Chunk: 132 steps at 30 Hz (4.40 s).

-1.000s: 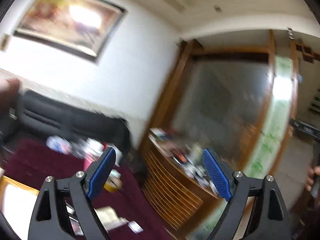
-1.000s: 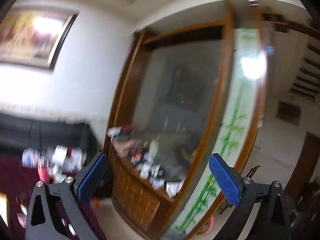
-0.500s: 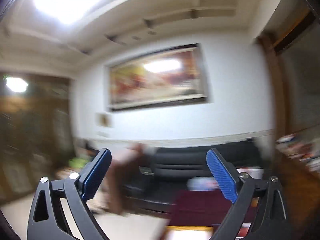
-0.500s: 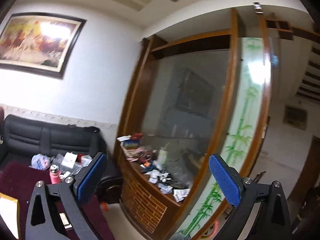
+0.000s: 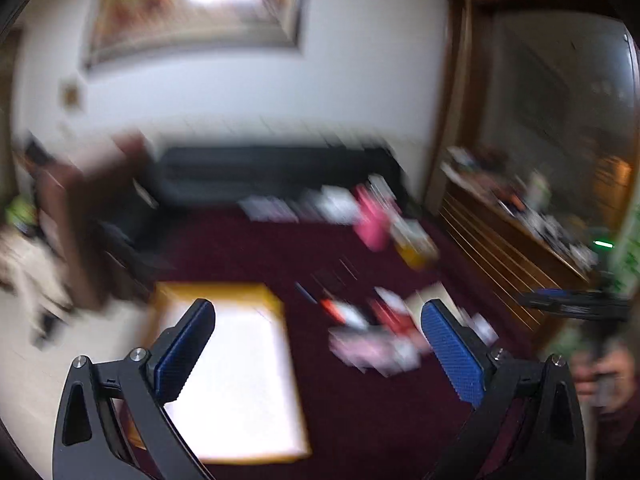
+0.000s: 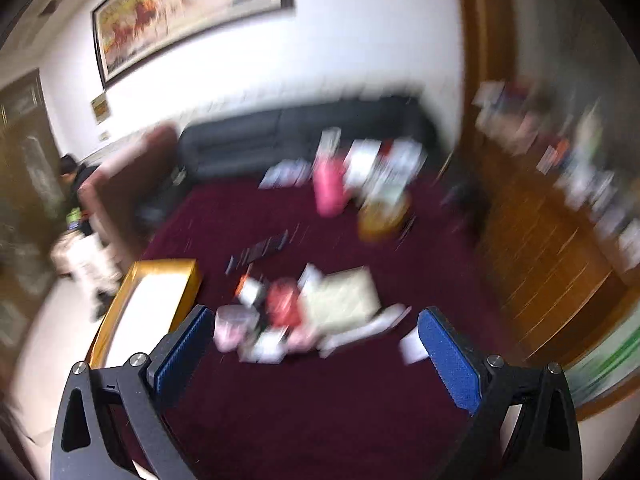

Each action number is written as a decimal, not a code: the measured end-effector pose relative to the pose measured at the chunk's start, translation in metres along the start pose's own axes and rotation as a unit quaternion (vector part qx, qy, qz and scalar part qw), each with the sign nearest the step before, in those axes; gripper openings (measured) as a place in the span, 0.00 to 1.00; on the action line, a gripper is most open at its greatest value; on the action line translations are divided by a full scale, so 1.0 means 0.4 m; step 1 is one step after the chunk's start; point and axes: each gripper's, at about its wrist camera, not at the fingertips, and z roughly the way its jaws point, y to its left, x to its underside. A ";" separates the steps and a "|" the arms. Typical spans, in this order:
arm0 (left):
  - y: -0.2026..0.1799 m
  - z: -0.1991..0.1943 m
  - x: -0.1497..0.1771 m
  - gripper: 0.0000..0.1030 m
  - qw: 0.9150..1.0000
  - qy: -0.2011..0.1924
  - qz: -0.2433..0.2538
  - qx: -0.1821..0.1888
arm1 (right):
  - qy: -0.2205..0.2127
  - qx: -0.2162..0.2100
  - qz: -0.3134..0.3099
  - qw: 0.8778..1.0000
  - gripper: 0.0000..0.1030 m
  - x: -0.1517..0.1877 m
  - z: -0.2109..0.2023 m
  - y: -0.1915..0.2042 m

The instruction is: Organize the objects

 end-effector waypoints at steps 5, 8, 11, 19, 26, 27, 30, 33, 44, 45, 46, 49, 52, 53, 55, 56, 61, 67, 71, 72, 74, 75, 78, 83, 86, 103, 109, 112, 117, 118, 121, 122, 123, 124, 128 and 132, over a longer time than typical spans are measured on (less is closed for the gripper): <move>-0.089 0.344 0.223 0.97 0.986 0.154 0.012 0.059 | 0.076 0.028 0.040 0.996 0.97 0.160 0.289 -0.085; -0.189 0.397 0.320 0.93 0.977 0.197 0.066 0.050 | 0.085 0.049 0.032 0.995 0.97 0.149 0.331 -0.131; -0.172 0.477 0.305 0.90 0.980 0.188 0.062 0.014 | 0.075 0.051 0.017 0.996 0.98 0.124 0.338 -0.144; -0.121 0.622 0.188 0.90 0.981 0.188 0.029 -0.040 | 0.041 0.041 0.060 0.997 0.98 -0.055 0.433 -0.191; -0.181 0.586 0.264 0.90 0.952 0.292 0.081 0.029 | 0.239 -0.011 0.049 0.970 0.98 -0.099 0.714 -0.135; -0.180 0.574 0.284 0.85 0.943 0.319 0.085 0.047 | 0.250 -0.029 0.037 0.967 0.98 -0.084 0.708 -0.115; -0.149 0.513 0.309 0.79 0.939 0.327 0.075 0.081 | 0.290 -0.107 0.006 0.951 0.97 -0.024 0.658 -0.064; -0.107 0.441 0.293 0.79 0.956 0.275 0.074 0.069 | 0.280 -0.135 -0.004 0.950 0.97 0.016 0.574 -0.067; -0.154 0.460 0.334 0.79 0.959 0.232 0.154 0.046 | 0.027 -0.044 0.055 0.997 1.00 0.074 0.270 -0.171; -0.172 0.470 0.339 0.79 0.957 0.234 0.163 0.054 | 0.057 -0.053 0.073 0.994 1.00 0.076 0.304 -0.178; -0.198 0.502 0.350 0.79 0.955 0.236 0.171 0.060 | 0.081 -0.082 0.094 0.989 1.00 0.092 0.335 -0.184; -0.248 0.530 0.370 0.60 0.943 0.250 0.209 0.070 | 0.112 -0.100 0.127 0.980 1.00 0.134 0.373 -0.191; -0.252 0.524 0.372 0.32 0.945 0.257 0.188 0.081 | 0.120 -0.119 0.143 0.975 1.00 0.164 0.375 -0.184; -0.242 0.517 0.371 0.32 0.946 0.257 0.176 0.086 | 0.121 -0.118 0.141 0.975 1.00 0.167 0.372 -0.183; -0.233 0.498 0.369 0.32 0.951 0.253 0.151 0.091 | 0.127 -0.117 0.135 0.976 1.00 0.167 0.375 -0.160; -0.224 0.482 0.366 0.32 0.955 0.248 0.135 0.092 | 0.131 -0.119 0.133 0.975 1.00 0.170 0.375 -0.155; -0.157 0.381 0.348 0.32 0.967 0.223 0.074 0.096 | 0.153 -0.131 0.151 0.968 1.00 0.190 0.403 -0.109; -0.081 0.258 0.326 0.32 0.977 0.184 0.046 0.097 | 0.166 -0.098 0.186 0.964 1.00 0.189 0.451 -0.069; -0.036 0.212 0.321 0.32 0.980 0.170 0.030 0.097 | 0.164 -0.066 0.198 0.964 0.89 0.187 0.474 -0.063; -0.025 0.203 0.319 0.32 0.981 0.166 0.026 0.097 | 0.170 -0.063 0.207 0.962 0.82 0.194 0.485 -0.069; -0.002 0.182 0.313 0.32 0.983 0.158 0.014 0.097 | 0.171 -0.080 0.217 0.958 0.80 0.204 0.489 -0.078; 0.011 0.173 0.309 0.32 0.983 0.155 0.008 0.098 | 0.170 -0.082 0.215 0.958 0.78 0.206 0.483 -0.079; 0.056 0.132 0.294 0.32 0.985 0.142 -0.013 0.100 | 0.155 -0.078 0.199 0.964 0.76 0.205 0.439 -0.066; 0.157 0.064 0.244 0.32 0.990 0.109 -0.038 0.077 | 0.107 -0.097 0.164 0.976 0.75 0.166 0.339 -0.016; 0.219 0.037 0.207 0.32 0.993 0.098 -0.047 0.053 | 0.094 -0.139 0.152 0.974 0.75 0.132 0.305 0.038; 0.492 0.352 0.044 0.32 0.984 0.148 -0.042 -0.090 | 0.138 -0.205 0.049 0.968 0.75 -0.010 0.551 0.574; 0.565 0.488 0.053 0.32 0.979 0.166 -0.062 -0.099 | 0.166 -0.174 0.067 0.968 0.75 -0.006 0.706 0.616; 0.574 0.531 0.062 0.32 0.978 0.172 -0.061 -0.100 | 0.171 -0.164 0.074 0.969 0.75 -0.006 0.745 0.625; 0.574 0.565 0.075 0.32 0.977 0.178 -0.060 -0.102 | 0.183 -0.161 0.076 0.967 0.76 -0.001 0.792 0.639; 0.580 0.570 0.076 0.32 0.976 0.178 -0.061 -0.105 | 0.183 -0.158 0.071 0.968 0.77 0.001 0.797 0.643; 0.587 0.577 0.081 0.45 0.976 0.183 -0.070 -0.099 | 0.183 -0.154 0.066 0.969 0.77 0.005 0.812 0.648; 0.589 0.572 0.083 0.55 0.975 0.181 -0.077 -0.100 | 0.179 -0.150 0.063 0.970 0.78 0.002 0.811 0.648; 0.591 0.563 0.084 0.60 0.975 0.177 -0.083 -0.102 | 0.178 -0.153 0.063 0.970 0.78 0.000 0.809 0.647; 0.592 0.553 0.085 0.61 0.975 0.175 -0.086 -0.106 | 0.177 -0.159 0.065 0.969 0.78 -0.001 0.806 0.642; 0.564 0.436 0.113 0.65 0.977 0.143 -0.115 -0.108 | 0.143 -0.179 0.094 0.969 0.79 0.002 0.747 0.583; 0.456 0.363 0.173 0.80 0.990 0.096 -0.094 -0.035 | 0.110 -0.171 0.096 0.974 0.82 0.022 0.668 0.515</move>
